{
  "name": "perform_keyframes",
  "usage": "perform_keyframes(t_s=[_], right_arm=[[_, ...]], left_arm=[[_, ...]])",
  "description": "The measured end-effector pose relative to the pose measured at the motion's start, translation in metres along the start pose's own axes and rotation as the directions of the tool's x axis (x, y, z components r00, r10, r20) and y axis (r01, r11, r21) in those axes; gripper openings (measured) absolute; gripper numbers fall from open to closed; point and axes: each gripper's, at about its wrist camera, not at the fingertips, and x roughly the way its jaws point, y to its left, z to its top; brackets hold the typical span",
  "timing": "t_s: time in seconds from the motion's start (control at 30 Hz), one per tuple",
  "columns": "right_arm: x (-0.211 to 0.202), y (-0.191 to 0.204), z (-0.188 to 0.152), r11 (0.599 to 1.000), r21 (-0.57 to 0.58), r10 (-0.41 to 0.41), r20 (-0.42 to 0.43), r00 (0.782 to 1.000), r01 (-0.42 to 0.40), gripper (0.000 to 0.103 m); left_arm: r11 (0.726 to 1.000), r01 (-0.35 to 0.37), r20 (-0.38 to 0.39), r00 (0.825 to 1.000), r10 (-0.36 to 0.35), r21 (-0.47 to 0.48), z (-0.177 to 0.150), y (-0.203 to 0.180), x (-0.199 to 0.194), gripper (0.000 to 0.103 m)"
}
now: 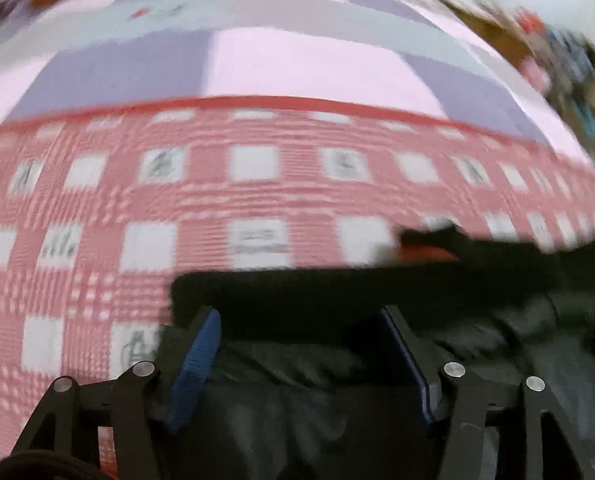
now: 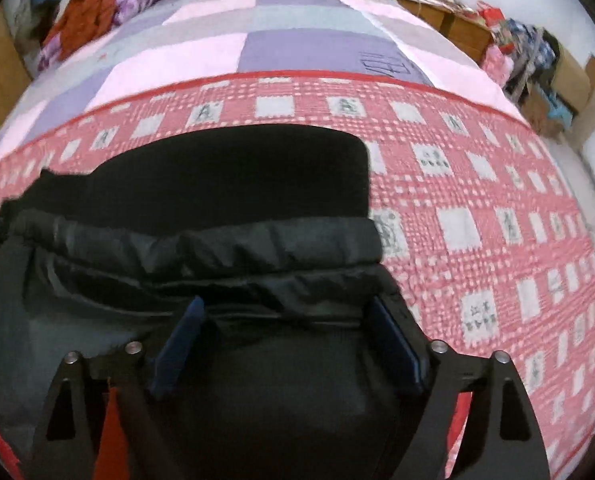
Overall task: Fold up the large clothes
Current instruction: 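Carry the held hem over the jacket body and lay it down with both tools, then release the hem and pull both tools back from the folded jacket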
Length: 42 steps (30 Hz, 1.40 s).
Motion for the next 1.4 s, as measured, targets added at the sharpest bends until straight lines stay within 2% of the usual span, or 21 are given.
perform_keyframes(t_s=[0.03, 0.13, 0.27, 0.33, 0.43, 0.47, 0.53, 0.6, 0.67, 0.73, 0.83, 0.93, 1.03, 1.07, 1.1, 1.13, 1.2, 1.23, 1.3, 1.37, 1.4], right_arm=[[0.001, -0.009, -0.002, 0.999, 0.037, 0.021, 0.006, 1.0, -0.022, 0.086], [0.006, -0.017, -0.003, 0.997, 0.064, 0.044, 0.012, 0.999, -0.045, 0.086], [0.004, -0.028, 0.0, 0.985, 0.134, 0.107, 0.013, 0.994, -0.107, 0.086], [-0.006, -0.048, -0.002, 0.97, 0.202, 0.13, 0.049, 0.99, -0.137, 0.086], [-0.012, -0.077, -0.013, 0.932, 0.329, 0.143, 0.044, 0.989, -0.149, 0.085], [-0.018, -0.079, -0.015, 0.936, 0.323, 0.133, 0.048, 0.99, -0.141, 0.082], [-0.046, -0.062, -0.02, 0.977, 0.212, -0.042, 0.091, 0.995, 0.022, 0.083], [-0.076, -0.039, -0.031, 0.99, 0.127, -0.077, 0.172, 0.982, 0.055, 0.083], [-0.102, -0.01, -0.048, 0.998, 0.033, -0.05, 0.239, 0.97, 0.044, 0.083], [-0.122, 0.037, -0.078, 0.991, -0.128, 0.011, 0.267, 0.964, 0.025, 0.083], [-0.127, 0.098, -0.122, 0.949, -0.313, 0.1, 0.228, 0.968, -0.024, 0.083], [-0.111, 0.126, -0.154, 0.906, -0.422, 0.089, 0.193, 0.977, 0.001, 0.083], [-0.094, 0.087, -0.158, 0.94, -0.341, 0.039, 0.171, 0.985, 0.022, 0.083], [-0.09, 0.063, -0.156, 0.958, -0.277, -0.029, 0.173, 0.985, 0.077, 0.083], [-0.089, 0.026, -0.154, 0.98, -0.187, -0.037, 0.171, 0.985, 0.07, 0.083], [-0.09, 0.006, -0.155, 0.986, -0.159, -0.027, 0.164, 0.986, 0.054, 0.082], [-0.09, -0.016, -0.157, 0.973, -0.166, -0.135, 0.155, 0.979, 0.161, 0.083], [-0.088, -0.035, -0.157, 0.988, -0.113, -0.095, 0.121, 0.988, 0.108, 0.083], [-0.087, -0.042, -0.157, 0.993, -0.095, -0.058, 0.101, 0.993, 0.068, 0.083], [-0.089, -0.034, -0.159, 0.984, -0.141, -0.092, 0.119, 0.989, 0.108, 0.083], [-0.088, -0.028, -0.159, 0.984, -0.137, -0.097, 0.118, 0.988, 0.113, 0.083]], left_arm=[[0.999, -0.015, -0.02, 1.0, 0.014, -0.04, -0.001, 0.011, 0.007, 0.055], [0.997, -0.076, -0.053, 0.996, 0.075, -0.016, -0.005, 0.015, 0.021, 0.053], [0.985, -0.169, -0.056, 0.984, 0.167, -0.022, 0.008, 0.022, 0.007, 0.054], [0.988, -0.153, -0.005, 0.988, 0.153, -0.025, 0.007, 0.029, -0.014, 0.064], [0.991, -0.134, 0.034, 0.991, 0.133, 0.019, -0.002, 0.026, -0.049, 0.064], [0.99, -0.135, 0.042, 0.99, 0.133, 0.04, -0.005, 0.022, -0.057, 0.064], [0.989, -0.123, 0.066, 0.991, 0.118, 0.087, -0.02, 0.006, -0.081, 0.064], [0.986, -0.113, 0.111, 0.989, 0.099, 0.126, -0.042, -0.015, -0.107, 0.066], [0.987, -0.075, 0.13, 0.99, 0.057, 0.14, -0.068, -0.037, -0.124, 0.071], [0.984, -0.043, 0.117, 0.993, 0.022, 0.175, -0.101, -0.06, -0.13, 0.071], [0.976, -0.021, 0.091, 0.996, 0.002, 0.215, -0.135, -0.08, -0.128, 0.071], [0.965, -0.081, 0.092, 0.994, 0.06, 0.251, -0.164, -0.076, -0.114, 0.076], [0.974, -0.122, 0.124, 0.987, 0.1, 0.191, -0.167, -0.033, -0.116, 0.076], [0.971, -0.147, 0.135, 0.983, 0.123, 0.188, -0.165, -0.024, -0.118, 0.076], [0.964, -0.181, 0.142, 0.978, 0.154, 0.194, -0.164, -0.02, -0.118, 0.077], [0.948, -0.258, 0.152, 0.961, 0.232, 0.184, -0.163, -0.008, -0.118, 0.091], [0.968, -0.243, 0.098, 0.966, 0.237, 0.057, -0.16, 0.03, -0.118, 0.095], [0.976, -0.217, 0.076, 0.974, 0.215, 0.023, -0.158, 0.039, -0.118, 0.095], [0.97, -0.242, 0.085, 0.967, 0.238, 0.036, -0.156, 0.036, -0.122, 0.095], [0.96, -0.272, 0.098, 0.959, 0.265, 0.068, -0.158, 0.028, -0.121, 0.095], [0.964, -0.261, 0.085, 0.963, 0.257, 0.043, -0.157, 0.032, -0.119, 0.095]])
